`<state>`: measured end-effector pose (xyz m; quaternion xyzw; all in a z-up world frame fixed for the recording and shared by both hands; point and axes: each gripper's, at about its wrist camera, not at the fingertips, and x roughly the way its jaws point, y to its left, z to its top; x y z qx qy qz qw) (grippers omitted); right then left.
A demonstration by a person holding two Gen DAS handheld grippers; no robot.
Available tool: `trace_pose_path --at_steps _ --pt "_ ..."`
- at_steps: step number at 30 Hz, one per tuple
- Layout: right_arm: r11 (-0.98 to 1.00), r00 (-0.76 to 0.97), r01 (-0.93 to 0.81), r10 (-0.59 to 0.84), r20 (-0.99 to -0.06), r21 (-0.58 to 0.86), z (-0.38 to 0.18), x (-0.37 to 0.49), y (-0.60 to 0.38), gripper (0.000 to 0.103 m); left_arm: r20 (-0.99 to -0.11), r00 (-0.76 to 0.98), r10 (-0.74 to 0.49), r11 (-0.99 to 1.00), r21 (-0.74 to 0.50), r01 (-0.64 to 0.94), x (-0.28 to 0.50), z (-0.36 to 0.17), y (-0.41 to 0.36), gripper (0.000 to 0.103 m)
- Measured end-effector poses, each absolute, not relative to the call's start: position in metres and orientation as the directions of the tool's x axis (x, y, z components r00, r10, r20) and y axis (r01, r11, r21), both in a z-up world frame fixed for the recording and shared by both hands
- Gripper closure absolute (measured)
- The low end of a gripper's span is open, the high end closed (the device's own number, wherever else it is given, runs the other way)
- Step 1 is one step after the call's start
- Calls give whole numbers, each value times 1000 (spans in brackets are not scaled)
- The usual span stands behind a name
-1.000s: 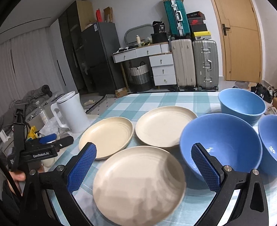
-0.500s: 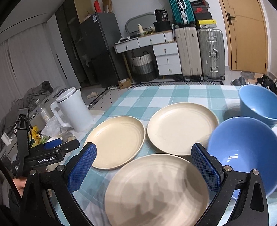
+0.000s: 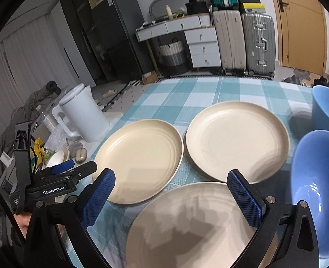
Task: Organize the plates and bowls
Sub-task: 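Move the right tool toward the cream plate nearest it, then close the right gripper on the rim of the cream plate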
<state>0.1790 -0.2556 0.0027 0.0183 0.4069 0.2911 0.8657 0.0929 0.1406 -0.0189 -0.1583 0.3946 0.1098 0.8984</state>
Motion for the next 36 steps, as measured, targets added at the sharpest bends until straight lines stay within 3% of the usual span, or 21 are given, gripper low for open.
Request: trace_pose_path --at_steps 6,15,27,36 --pt "827 461 -485 518 -720 285 -12 194 -244 4 -769 637 53 920 -210 -331 104 -35 148 1" --pt "821 386 -480 515 -765 310 -38 216 -226 21 -791 611 23 911 -235 -338 117 -46 156 2" --pt "836 347 -458 480 -806 301 -63 236 -205 41 -822 567 55 919 -180 -350 131 -56 156 35" --pt "868 378 -435 415 -827 237 -70 240 -202 72 -824 561 81 918 -157 -364 132 -57 158 71"
